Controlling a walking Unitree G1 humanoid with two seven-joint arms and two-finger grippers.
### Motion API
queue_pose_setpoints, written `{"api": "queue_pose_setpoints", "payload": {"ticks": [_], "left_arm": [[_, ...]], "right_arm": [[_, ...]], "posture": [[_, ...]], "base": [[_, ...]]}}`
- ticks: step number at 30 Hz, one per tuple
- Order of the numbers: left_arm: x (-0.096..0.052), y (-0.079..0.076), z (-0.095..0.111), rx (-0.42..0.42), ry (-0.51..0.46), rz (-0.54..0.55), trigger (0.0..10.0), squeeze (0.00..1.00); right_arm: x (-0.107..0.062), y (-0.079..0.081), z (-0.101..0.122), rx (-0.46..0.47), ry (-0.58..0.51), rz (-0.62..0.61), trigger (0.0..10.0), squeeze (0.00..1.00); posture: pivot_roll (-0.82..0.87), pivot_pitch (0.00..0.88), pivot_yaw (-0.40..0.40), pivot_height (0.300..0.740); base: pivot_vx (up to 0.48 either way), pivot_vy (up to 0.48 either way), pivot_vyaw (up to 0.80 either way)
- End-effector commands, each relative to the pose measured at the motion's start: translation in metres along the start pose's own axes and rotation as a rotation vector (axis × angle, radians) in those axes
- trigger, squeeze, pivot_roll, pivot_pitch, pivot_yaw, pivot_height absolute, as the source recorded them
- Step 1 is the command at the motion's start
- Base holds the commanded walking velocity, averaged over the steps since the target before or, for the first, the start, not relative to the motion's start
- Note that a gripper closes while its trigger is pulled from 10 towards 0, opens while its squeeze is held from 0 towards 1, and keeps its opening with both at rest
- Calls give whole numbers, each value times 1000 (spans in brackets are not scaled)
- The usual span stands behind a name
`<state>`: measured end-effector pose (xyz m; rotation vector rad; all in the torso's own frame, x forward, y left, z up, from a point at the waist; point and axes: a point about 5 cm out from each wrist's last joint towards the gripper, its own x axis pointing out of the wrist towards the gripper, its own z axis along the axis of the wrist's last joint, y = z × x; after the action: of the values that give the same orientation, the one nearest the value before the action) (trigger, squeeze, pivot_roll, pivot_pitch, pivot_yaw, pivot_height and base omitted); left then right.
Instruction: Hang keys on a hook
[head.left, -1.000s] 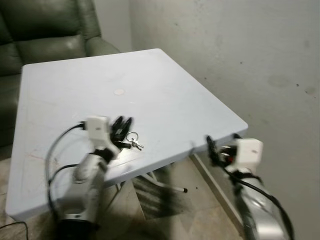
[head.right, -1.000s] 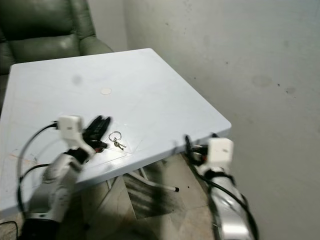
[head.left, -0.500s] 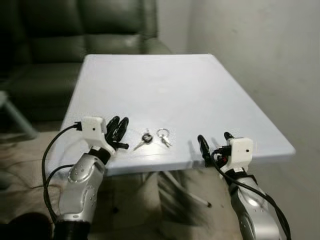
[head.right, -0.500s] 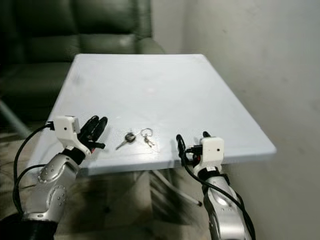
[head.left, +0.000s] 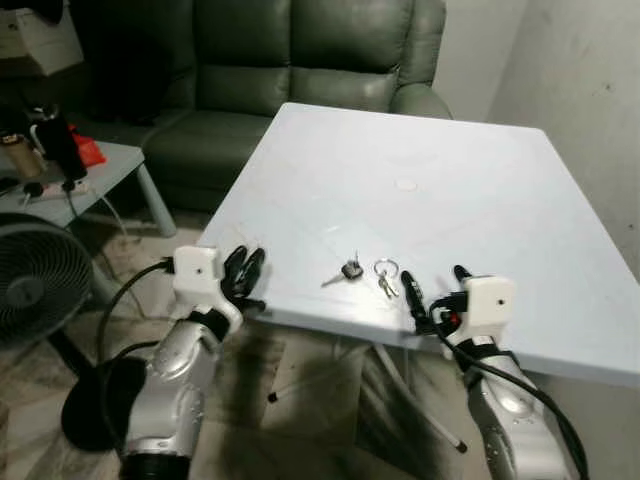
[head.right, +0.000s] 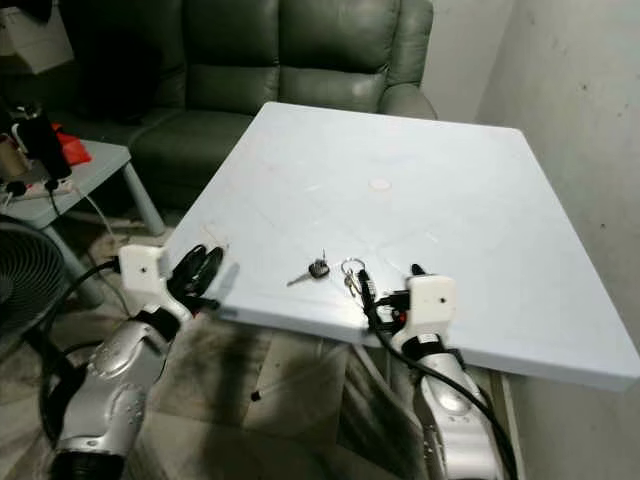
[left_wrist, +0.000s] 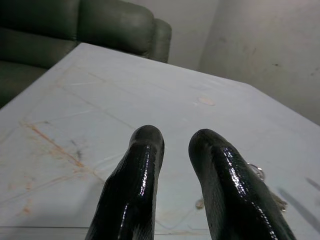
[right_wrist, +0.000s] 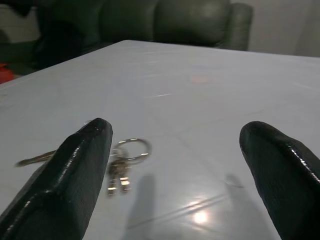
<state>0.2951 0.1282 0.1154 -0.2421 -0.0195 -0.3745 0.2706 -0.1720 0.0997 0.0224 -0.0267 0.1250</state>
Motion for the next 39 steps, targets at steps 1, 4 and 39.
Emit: {"api": "queue_pose_setpoints", "payload": {"ticks": [1, 4, 39], "left_arm": [[0, 7, 7, 19, -18, 23, 10000, 0], [-1, 8, 7, 17, -14, 34, 10000, 0], [1, 10, 7, 18, -5, 47, 10000, 0]], "right_arm": [[3, 4, 2, 10, -6, 11, 10000, 0], [3, 4, 2, 10, -6, 14, 10000, 0], [2, 8, -1, -15, 7, 39, 10000, 0]], "posture": [[-70, 0, -46, 740], [-66, 1, -48, 740], [-65, 7, -46, 740]], "base": [[0, 0, 0], [0, 0, 0], [0, 0, 0]]}}
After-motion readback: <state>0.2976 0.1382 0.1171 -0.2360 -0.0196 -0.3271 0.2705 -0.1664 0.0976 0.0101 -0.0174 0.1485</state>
